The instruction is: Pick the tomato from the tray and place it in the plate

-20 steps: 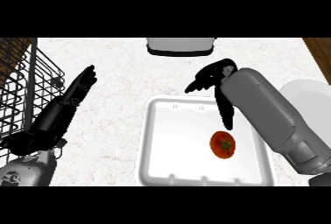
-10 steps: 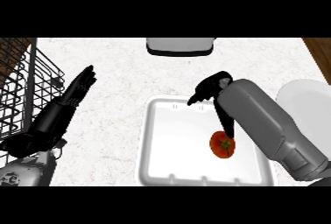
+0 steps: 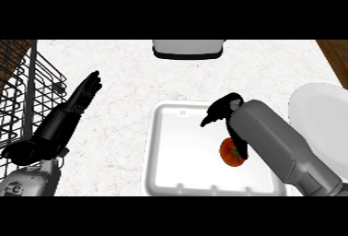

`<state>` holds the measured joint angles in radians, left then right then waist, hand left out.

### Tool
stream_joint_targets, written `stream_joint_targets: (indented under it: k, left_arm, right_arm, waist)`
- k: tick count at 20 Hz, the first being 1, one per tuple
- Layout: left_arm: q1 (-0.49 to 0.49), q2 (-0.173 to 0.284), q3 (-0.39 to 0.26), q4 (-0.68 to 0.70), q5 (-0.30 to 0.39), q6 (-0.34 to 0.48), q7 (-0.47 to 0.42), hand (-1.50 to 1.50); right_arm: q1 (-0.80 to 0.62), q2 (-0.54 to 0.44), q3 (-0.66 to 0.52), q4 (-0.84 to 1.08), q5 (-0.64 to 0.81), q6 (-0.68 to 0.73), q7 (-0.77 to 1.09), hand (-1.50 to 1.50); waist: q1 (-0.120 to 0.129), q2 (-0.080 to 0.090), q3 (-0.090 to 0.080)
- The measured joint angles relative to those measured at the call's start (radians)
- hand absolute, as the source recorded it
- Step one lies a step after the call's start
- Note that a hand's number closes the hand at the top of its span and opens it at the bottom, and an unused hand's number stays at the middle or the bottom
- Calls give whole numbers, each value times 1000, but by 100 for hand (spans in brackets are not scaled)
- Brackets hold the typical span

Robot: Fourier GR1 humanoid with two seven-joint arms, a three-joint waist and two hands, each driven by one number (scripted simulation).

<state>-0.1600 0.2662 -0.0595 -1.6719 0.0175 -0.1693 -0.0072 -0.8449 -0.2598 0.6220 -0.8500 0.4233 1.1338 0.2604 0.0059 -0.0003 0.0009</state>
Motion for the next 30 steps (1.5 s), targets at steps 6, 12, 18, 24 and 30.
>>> stream_joint_targets:
  k: [6, 12, 18, 24, 30]
  left_arm:
    - [-10, -5, 10, 4, -9, -5, -4, 0]
    - [-28, -16, 20, 23, -26, 0, -4, 0]
    - [-19, -19, 15, 4, -41, -4, 14, 0]
    - [-17, -25, 17, 16, -44, -15, -3, 0]
    - [4, -20, 32, 5, -40, -14, -11, 0]
  right_arm:
    - [48, -17, 30, -50, 28, 6, -22, -150]
    - [104, -42, 64, -123, 79, -9, -43, -150]
    - [120, -83, 116, -186, 128, -50, -117, 150]
    - [131, -107, 138, -202, 178, -126, -212, 150]
    - [122, -203, -31, -80, 182, -212, -136, 150]
  waist:
    - [-1, -7, -1]
    - [0, -15, -1]
    - [7, -16, -6]
    - [6, -18, -8]
    - [-22, -14, -5]
